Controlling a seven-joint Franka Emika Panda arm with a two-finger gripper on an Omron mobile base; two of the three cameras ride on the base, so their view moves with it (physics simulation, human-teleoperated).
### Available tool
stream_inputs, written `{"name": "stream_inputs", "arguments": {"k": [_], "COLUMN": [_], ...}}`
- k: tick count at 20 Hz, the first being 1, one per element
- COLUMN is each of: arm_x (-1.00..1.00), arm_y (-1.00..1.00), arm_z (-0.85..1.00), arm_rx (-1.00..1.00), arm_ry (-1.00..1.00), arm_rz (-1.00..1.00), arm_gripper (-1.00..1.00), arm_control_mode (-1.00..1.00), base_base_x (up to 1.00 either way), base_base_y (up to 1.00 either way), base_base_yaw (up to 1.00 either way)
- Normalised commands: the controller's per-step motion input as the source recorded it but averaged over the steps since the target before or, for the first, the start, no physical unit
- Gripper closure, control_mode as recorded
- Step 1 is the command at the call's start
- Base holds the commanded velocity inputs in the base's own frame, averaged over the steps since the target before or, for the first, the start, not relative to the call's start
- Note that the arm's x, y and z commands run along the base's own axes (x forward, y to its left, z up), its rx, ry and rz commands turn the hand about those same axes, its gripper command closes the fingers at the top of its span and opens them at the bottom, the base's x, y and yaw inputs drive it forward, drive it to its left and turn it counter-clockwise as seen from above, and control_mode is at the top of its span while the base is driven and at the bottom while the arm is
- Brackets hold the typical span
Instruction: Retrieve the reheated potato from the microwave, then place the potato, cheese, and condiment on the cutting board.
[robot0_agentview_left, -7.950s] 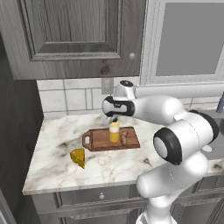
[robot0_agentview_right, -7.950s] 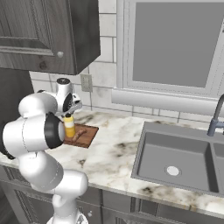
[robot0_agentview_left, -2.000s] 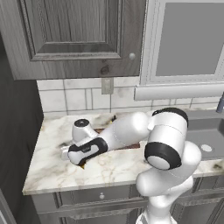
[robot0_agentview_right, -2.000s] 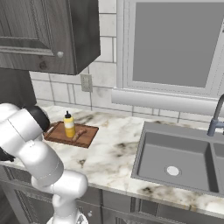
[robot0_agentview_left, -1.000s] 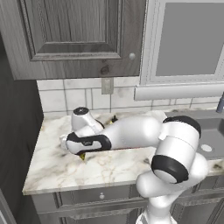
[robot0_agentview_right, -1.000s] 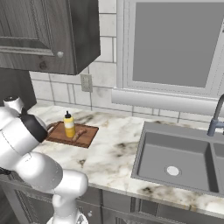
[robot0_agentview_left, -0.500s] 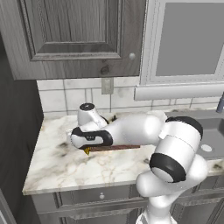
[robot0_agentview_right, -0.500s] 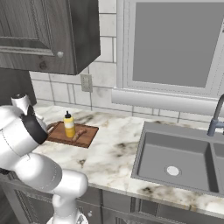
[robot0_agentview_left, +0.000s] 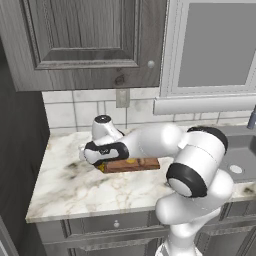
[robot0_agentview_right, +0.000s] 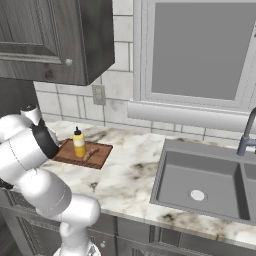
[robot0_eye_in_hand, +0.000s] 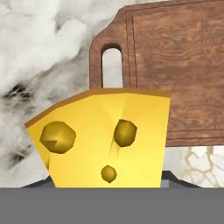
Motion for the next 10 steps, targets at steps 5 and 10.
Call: {"name": "stream_inputs", "arguments": {"k": [5,10], "arm_x": [0.2,0.22], "arm_y": [0.0,-0.04], "arm_z": [-0.06,-0.11], "arm_rx": [0.0,0.0], "arm_ry": [-0.01,0.0], "arm_rz": [0.0,0.0], "arm_gripper": [1.0,1.0], "arm_control_mode": [-1.0,-1.0], "base_base_x": [0.0,0.0], "base_base_y": [0.0,0.0], "base_base_yaw": [0.0,0.0]}}
